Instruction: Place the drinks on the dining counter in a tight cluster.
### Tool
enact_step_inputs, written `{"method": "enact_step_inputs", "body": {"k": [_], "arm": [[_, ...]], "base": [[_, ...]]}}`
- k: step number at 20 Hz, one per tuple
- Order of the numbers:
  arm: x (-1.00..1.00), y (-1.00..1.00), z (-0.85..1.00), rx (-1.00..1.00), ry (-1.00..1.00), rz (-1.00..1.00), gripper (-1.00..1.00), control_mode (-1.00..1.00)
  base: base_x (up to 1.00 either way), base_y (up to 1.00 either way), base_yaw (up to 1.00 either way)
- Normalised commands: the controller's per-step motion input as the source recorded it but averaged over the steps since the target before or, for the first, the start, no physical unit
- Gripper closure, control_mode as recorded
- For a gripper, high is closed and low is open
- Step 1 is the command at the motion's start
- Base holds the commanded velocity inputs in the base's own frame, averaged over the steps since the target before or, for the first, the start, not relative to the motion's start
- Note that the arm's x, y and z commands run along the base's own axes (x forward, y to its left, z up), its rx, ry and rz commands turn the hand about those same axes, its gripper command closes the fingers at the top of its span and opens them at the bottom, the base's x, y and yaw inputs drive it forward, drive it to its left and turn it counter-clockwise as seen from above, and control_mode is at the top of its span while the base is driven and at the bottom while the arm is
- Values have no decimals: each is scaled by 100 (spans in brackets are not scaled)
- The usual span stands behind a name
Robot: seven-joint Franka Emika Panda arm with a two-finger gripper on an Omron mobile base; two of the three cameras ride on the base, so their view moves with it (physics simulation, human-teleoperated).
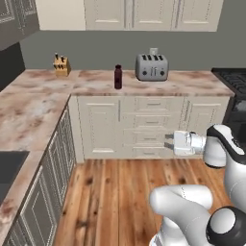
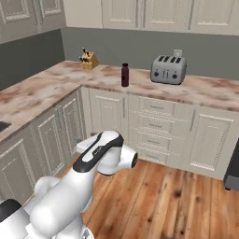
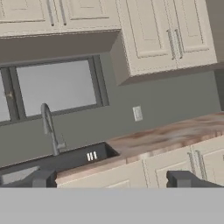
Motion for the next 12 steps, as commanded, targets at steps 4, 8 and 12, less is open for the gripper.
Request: {"method": "enact_step_inputs", "body": {"k": [4,8,12], "arm": [[0,0,0,0,0,0,-100,100],[0,0,0,0,0,0,-100,100],[0,0,0,0,0,0,-100,100]], "base": [[87,16,7],[90,15,0],[84,19,-1]]}}
